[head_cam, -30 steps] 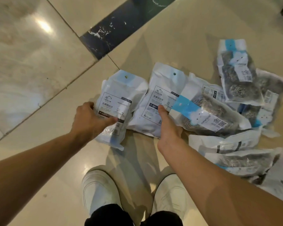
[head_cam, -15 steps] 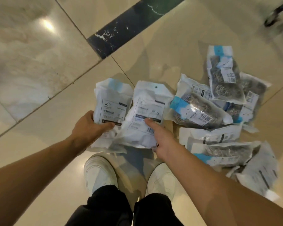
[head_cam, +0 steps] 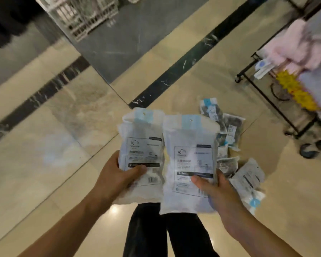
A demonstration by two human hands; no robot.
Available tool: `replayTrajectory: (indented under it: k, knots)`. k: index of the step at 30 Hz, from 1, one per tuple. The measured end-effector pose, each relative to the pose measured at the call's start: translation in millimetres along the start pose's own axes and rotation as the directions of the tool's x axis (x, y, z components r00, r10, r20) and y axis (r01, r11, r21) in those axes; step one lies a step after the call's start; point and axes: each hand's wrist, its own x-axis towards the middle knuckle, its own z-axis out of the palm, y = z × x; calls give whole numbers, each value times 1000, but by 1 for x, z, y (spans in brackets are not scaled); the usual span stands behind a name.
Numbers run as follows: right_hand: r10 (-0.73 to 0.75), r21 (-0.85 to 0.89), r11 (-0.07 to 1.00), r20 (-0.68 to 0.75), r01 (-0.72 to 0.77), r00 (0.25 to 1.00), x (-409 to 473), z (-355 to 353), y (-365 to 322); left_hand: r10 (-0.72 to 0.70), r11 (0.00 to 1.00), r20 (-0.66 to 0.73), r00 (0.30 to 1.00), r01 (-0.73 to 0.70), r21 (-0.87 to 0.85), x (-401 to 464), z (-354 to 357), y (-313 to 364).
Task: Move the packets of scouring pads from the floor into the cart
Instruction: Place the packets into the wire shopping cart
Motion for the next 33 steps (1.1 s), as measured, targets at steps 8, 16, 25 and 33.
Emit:
replayTrajectory:
  k: [8,16,25,33]
  knots:
    - [-165,2,986,45,165,985,-219,-27,-97,141,990,-2,990,-141,-4,-214,-30,122]
    - [-395,161,909,45,384,917,-295,-62,-146,349,937,88,933,-350,-4,-282,-29,182]
    - [-453,238,817,-301,526,839,-330,-70,-168,403,899,379,833,-437,4,-247,-19,266]
    - [-220,528,664,-540,530,812,-365,-38,-132,402,809,631,664,-580,95,-223,12,305]
